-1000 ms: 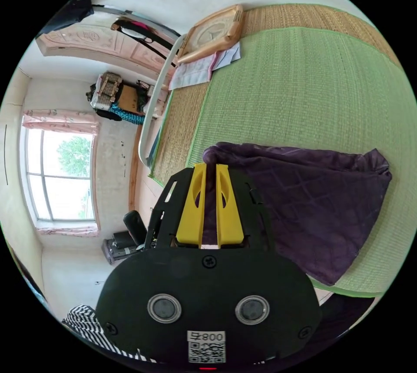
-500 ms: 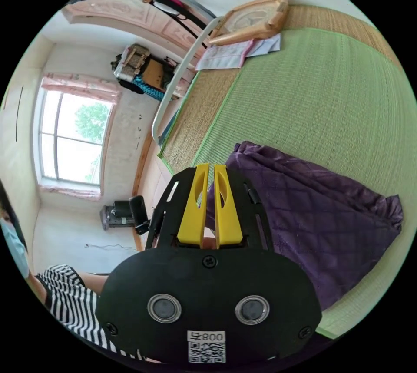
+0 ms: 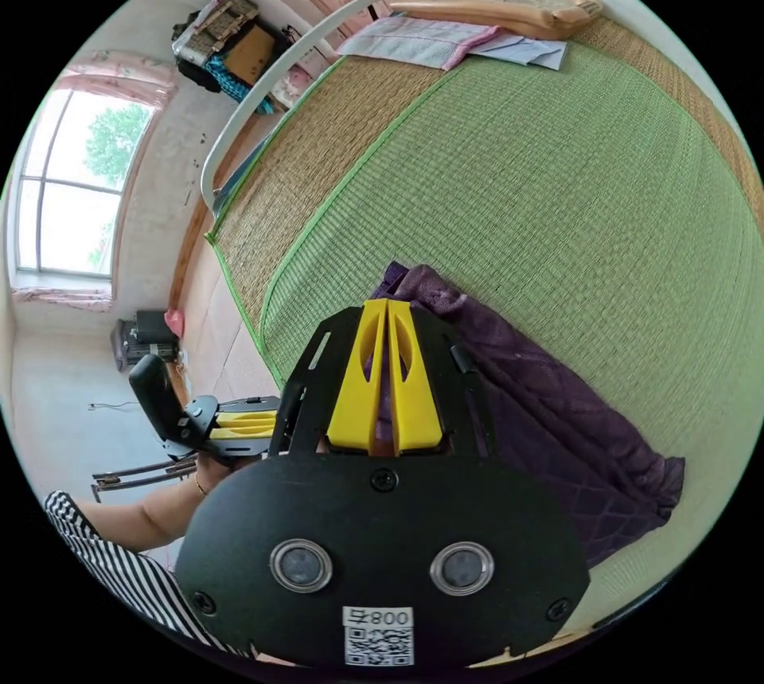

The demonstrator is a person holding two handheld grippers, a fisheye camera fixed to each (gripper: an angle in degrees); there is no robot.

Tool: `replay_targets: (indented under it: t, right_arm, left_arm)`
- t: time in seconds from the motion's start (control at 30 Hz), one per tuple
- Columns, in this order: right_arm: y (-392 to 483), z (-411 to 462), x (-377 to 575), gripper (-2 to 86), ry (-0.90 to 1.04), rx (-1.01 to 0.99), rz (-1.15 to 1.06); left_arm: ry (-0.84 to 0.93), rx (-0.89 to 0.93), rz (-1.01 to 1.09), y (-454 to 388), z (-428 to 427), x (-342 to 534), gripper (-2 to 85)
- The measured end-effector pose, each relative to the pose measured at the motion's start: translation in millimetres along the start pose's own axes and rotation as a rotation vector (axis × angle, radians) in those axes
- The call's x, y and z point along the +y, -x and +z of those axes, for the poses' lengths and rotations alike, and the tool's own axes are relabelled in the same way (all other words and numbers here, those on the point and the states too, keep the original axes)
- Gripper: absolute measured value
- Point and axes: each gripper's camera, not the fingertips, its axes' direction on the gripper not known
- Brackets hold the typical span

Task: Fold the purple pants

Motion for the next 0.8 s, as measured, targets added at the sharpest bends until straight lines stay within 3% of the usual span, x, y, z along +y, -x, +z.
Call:
replay_targets:
  t: [0.2,0.3,0.6,0.8]
  right_arm:
    - [13,-34,12,0.1,-0.09,-0.063,-0.064]
    - [9,-15,9,0.1,0.007,0.005,-0.063]
    - [6,-45,59,0.2,-0.102,-0.15,-0.107]
    - [-17,0,123,0.1,0.03,-0.12,-0.026]
  left_arm:
    - [-0.041,-0.028,0.063,-16,-9,-4,0.0]
    - [0.021,-0.096,0.069,-16,3,-8,0.0]
    - [-0.039,-0.072,0.068,-39,-13,-14,0.0]
    - [0.021,-0.128,0.019,-41,-2,-23,0.0]
